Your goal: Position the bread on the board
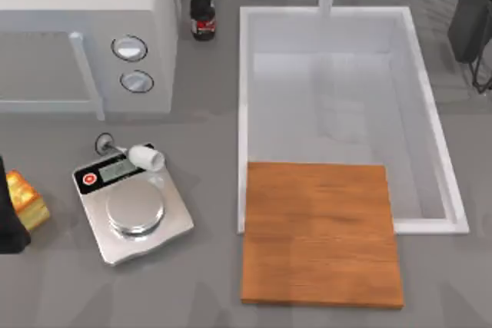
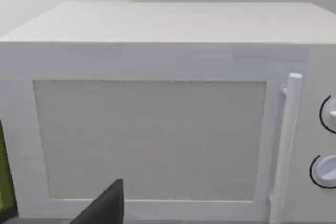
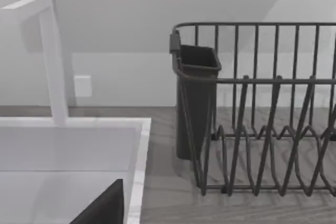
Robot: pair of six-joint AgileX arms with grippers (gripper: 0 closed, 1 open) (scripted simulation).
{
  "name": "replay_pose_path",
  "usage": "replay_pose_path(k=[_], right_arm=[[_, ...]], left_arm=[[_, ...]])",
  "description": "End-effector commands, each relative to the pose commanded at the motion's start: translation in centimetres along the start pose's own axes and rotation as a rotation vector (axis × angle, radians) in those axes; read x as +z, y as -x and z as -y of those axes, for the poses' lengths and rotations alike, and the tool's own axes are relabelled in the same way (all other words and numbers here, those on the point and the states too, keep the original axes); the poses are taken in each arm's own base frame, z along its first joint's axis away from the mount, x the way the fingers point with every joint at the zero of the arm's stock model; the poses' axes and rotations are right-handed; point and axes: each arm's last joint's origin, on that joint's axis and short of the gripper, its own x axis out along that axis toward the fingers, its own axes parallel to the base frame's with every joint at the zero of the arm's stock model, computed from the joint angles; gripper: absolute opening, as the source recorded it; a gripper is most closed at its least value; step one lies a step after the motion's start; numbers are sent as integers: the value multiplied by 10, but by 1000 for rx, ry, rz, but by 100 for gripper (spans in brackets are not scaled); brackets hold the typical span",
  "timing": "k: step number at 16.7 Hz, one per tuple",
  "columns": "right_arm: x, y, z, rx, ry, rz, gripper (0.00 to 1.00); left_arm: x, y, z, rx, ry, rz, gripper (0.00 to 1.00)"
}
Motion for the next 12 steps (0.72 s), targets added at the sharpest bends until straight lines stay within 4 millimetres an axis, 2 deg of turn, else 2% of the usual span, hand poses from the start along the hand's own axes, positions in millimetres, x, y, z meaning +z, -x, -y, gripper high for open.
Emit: replay_pose_path(k=[3,5,9,12], right_arm=[[0,0,0,0,0,0,100],[0,0,0,0,0,0,100],[0,0,0,0,0,0,100],[0,0,0,0,0,0,100]], left_arm=[[2,0,0,-1,-4,-7,100],[13,0,0,-5,-26,-38,100],[52,-11,0,-39,-122,-186,100],[80,-35,-1,-89,-225,-379,100]])
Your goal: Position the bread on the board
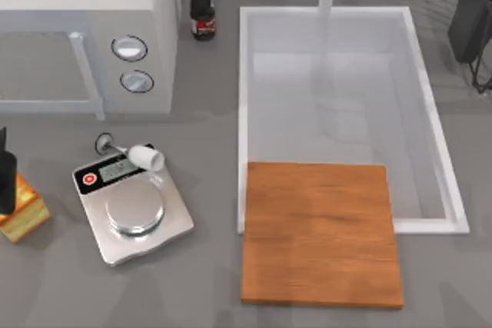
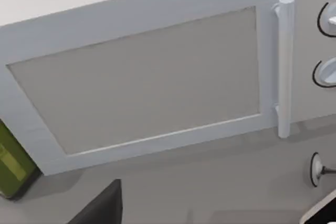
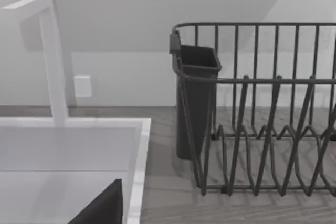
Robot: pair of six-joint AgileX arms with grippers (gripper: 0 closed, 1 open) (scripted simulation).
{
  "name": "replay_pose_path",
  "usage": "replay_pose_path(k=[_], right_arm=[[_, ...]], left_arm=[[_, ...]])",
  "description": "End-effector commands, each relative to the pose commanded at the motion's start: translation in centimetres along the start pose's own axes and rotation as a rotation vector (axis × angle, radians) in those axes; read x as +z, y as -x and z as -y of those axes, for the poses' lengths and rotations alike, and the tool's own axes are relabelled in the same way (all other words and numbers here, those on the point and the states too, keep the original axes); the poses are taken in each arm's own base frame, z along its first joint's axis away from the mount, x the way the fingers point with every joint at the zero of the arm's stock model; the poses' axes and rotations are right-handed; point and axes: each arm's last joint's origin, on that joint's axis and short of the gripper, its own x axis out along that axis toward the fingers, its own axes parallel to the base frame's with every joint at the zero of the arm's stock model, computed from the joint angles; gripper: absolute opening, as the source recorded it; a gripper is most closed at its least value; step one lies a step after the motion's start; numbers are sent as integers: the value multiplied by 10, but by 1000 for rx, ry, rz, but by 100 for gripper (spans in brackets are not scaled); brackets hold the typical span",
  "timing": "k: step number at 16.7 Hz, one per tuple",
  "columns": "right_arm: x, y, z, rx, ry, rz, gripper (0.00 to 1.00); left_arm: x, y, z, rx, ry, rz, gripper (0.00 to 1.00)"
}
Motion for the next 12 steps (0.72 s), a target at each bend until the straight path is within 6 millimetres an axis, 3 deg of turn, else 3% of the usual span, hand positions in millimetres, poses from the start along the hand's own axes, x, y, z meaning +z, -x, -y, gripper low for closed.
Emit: replay_pose_path(k=[5,9,12], right_arm=[[0,0,0,0,0,0,100],[0,0,0,0,0,0,100],[0,0,0,0,0,0,100]], left_arm=[[36,-62,-16,-146,-182,-414,100],[29,-126,-23,-315,-308,-758,100],[14,-160,-23,-445,-390,-947,100]])
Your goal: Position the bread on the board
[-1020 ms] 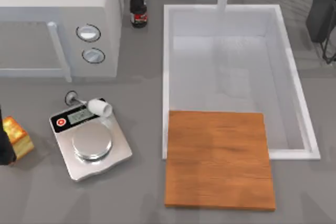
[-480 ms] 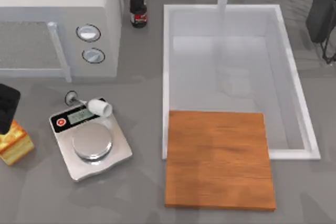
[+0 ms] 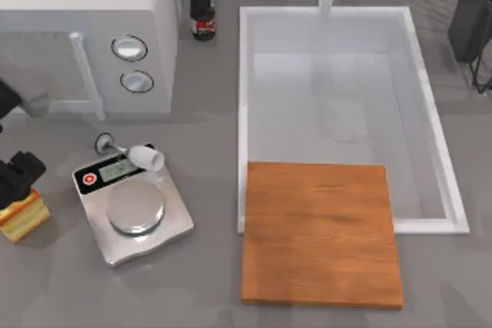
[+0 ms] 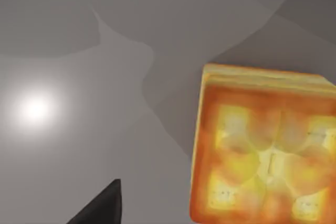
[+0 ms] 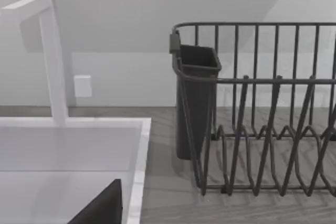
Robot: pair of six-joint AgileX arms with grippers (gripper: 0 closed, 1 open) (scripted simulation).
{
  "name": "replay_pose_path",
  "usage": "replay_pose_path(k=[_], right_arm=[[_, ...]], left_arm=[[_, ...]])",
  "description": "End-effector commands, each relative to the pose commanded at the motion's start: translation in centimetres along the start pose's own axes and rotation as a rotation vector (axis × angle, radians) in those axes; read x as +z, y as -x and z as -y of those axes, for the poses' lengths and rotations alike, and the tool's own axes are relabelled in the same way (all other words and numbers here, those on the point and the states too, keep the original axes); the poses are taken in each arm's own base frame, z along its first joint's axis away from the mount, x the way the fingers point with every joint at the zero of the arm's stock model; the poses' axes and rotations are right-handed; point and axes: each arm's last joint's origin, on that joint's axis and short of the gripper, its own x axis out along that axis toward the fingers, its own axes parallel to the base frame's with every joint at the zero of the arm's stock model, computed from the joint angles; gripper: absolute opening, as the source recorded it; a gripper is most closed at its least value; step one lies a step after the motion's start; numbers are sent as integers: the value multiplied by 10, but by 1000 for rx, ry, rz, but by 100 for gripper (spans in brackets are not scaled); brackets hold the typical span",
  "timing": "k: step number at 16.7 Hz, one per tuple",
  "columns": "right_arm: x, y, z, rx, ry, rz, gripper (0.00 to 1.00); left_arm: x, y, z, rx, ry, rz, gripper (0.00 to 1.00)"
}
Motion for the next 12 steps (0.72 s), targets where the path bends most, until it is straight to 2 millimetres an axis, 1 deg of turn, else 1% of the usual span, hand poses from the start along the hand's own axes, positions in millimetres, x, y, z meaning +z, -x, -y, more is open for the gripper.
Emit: replay_pose_path(k=[3,10,12], right_arm=[[0,0,0,0,0,0,100],[0,0,0,0,0,0,100],[0,0,0,0,0,0,100]], left_arm=[[7,-17,-6,-76,-74,-99,100],[8,-22,-6,-90,-87,-115,100],[7,-33,-5,-94,-89,-120,100]])
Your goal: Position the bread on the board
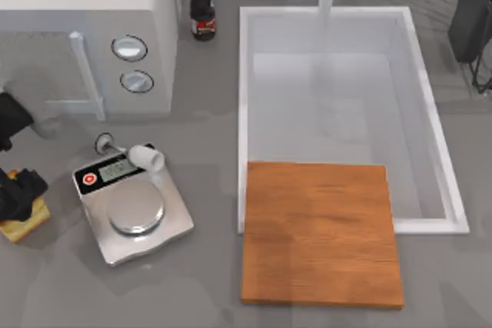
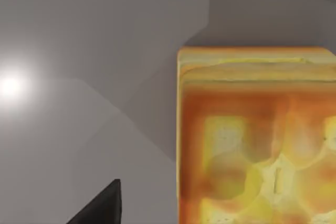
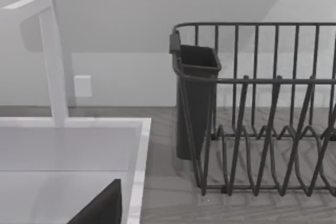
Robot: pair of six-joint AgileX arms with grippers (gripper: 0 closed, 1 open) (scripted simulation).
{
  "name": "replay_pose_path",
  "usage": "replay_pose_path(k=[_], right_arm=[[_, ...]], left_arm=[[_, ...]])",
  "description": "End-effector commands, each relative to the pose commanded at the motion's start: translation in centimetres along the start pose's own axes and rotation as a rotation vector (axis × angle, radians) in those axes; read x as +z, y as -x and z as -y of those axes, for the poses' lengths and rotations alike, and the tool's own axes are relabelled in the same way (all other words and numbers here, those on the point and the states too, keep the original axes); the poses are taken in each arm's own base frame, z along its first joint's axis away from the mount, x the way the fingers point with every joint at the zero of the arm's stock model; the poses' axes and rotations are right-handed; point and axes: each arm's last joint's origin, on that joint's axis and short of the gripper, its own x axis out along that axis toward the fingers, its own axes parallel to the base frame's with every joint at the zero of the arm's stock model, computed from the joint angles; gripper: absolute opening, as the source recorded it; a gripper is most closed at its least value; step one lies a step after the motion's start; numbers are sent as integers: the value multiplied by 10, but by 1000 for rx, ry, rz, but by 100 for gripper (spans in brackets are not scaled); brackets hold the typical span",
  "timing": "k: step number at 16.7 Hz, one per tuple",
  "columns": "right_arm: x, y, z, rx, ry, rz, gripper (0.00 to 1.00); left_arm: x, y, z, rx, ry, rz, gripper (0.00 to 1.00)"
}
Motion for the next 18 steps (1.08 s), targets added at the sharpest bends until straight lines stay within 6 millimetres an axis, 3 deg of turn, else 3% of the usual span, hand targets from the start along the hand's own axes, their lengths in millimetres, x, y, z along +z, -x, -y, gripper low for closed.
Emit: replay_pose_path(k=[6,11,18], right_arm=[[0,0,0,0,0,0,100],[0,0,0,0,0,0,100],[0,0,0,0,0,0,100]], left_arm=[[1,-54,-1,8,0,7,100],[1,-58,-1,5,0,5,100],[1,-58,-1,5,0,5,47]])
